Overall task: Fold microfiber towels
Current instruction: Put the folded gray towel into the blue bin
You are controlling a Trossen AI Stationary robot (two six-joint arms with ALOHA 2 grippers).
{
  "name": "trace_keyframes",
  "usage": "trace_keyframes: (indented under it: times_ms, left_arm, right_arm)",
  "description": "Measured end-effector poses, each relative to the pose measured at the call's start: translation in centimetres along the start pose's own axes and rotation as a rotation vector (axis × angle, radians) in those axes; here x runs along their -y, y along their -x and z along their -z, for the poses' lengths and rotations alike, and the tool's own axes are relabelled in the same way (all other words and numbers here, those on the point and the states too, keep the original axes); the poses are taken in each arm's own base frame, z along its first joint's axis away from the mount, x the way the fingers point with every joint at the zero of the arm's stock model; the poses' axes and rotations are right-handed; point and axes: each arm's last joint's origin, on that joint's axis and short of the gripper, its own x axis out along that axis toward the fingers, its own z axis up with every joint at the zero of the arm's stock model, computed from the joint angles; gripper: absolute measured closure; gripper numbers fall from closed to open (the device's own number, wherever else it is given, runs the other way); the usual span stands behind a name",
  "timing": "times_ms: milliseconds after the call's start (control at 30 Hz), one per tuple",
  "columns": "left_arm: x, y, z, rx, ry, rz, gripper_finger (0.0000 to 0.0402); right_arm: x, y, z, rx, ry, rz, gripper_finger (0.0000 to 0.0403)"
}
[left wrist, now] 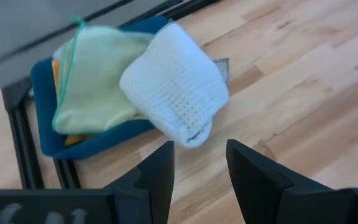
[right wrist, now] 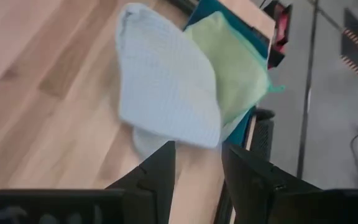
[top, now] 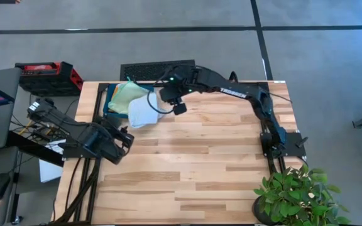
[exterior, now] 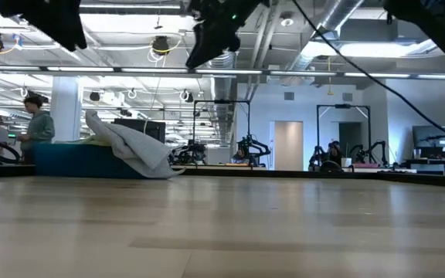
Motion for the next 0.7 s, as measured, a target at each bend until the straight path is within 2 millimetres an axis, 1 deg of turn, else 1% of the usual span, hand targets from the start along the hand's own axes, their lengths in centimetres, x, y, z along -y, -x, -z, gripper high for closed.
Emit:
trace_keyframes:
  times_ms: [200, 333, 433, 567, 700]
  left_arm:
    - [-2.9, -1.2, 0.4, -0.053, 0.196, -0.005, 0.0262]
    - [-4.4, -2.3, 0.4, -0.065, 0.329, 0.01, 0.0262]
    - [-4.9, -3.4, 0.5, -0.09, 0.39, 0.035, 0.0262]
    - [-5.2, -5.5, 0.8, -0.122, 0.455, 0.051, 0.0262]
    - [-4.8, -7.6, 0.7, -0.143, 0.481, 0.095, 0.0262]
  right_arm:
    - [-0.5, 4.8, -0.3, -0.023, -0.02, -0.03, 0.0248]
    - [-0.6, 8.4, -0.7, 0.006, -0.031, -0.004, 0.0248]
    - [-0.7, 10.7, -1.0, 0.033, -0.038, 0.024, 0.0249]
    - [-0.9, 13.5, -1.3, 0.073, -0.048, 0.055, 0.0249]
    - [-1.2, 15.2, -1.5, 0.099, -0.042, 0.074, 0.0249]
